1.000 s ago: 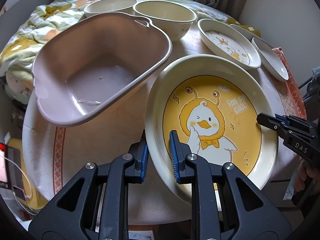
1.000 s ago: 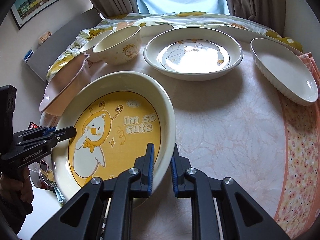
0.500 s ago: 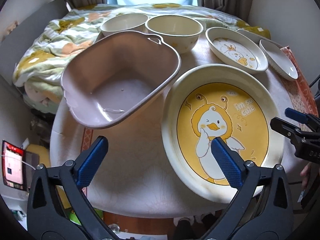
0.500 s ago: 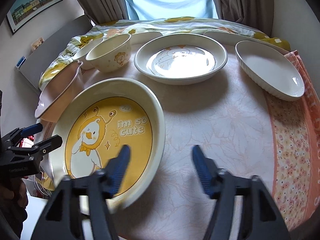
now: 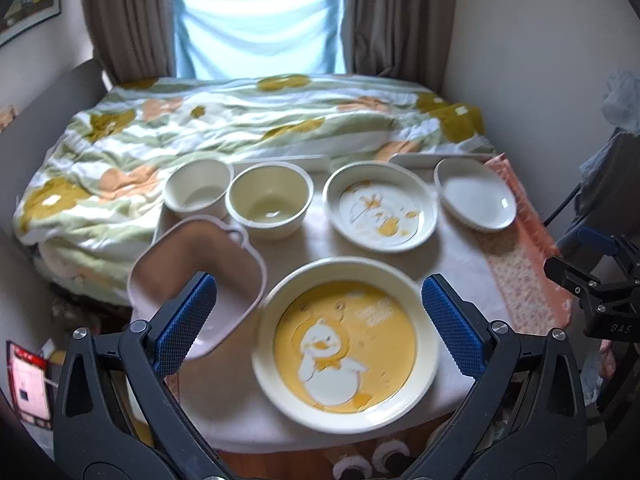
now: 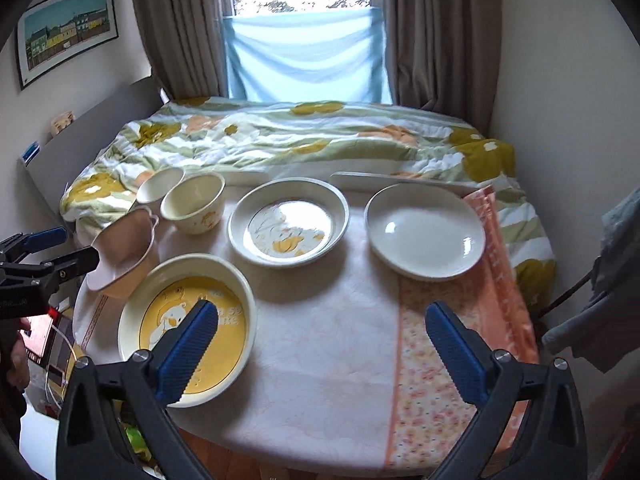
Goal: Organize plates and bowls
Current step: 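Open both grippers and move them to the plain white plate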
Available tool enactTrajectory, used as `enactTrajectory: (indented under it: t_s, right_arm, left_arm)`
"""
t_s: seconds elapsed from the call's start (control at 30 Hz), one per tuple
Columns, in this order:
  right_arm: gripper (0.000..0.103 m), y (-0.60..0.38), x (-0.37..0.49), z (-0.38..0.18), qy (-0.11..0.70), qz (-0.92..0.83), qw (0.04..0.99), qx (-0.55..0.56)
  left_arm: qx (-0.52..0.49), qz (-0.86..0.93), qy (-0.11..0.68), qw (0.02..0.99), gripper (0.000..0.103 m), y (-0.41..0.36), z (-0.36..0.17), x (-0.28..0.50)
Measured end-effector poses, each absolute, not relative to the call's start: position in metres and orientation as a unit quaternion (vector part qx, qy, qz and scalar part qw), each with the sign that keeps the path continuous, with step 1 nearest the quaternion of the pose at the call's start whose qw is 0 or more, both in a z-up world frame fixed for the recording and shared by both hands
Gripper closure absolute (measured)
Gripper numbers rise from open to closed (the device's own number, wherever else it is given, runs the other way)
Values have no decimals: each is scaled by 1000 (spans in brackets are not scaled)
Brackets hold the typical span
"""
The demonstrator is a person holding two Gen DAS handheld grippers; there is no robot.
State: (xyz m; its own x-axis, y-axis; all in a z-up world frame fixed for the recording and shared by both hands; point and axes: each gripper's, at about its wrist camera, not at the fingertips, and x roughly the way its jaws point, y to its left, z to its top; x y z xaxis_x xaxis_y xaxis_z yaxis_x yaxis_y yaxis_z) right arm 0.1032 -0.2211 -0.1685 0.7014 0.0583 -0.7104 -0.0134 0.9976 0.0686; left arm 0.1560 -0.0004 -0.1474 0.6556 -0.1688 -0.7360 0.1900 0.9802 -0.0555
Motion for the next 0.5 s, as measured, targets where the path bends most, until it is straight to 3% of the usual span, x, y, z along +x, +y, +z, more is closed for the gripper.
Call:
enactTrajectory:
  t_s: [0.27, 0.5]
  right_arm:
    - [0, -289, 94, -135, 373, -74, 922, 74]
    - [0, -348, 132, -157, 393, -100, 902, 149]
  left_arm:
    - [43, -200, 370, 906, 1, -77, -108, 218]
    - [70, -245, 405, 878, 1, -149, -122, 296]
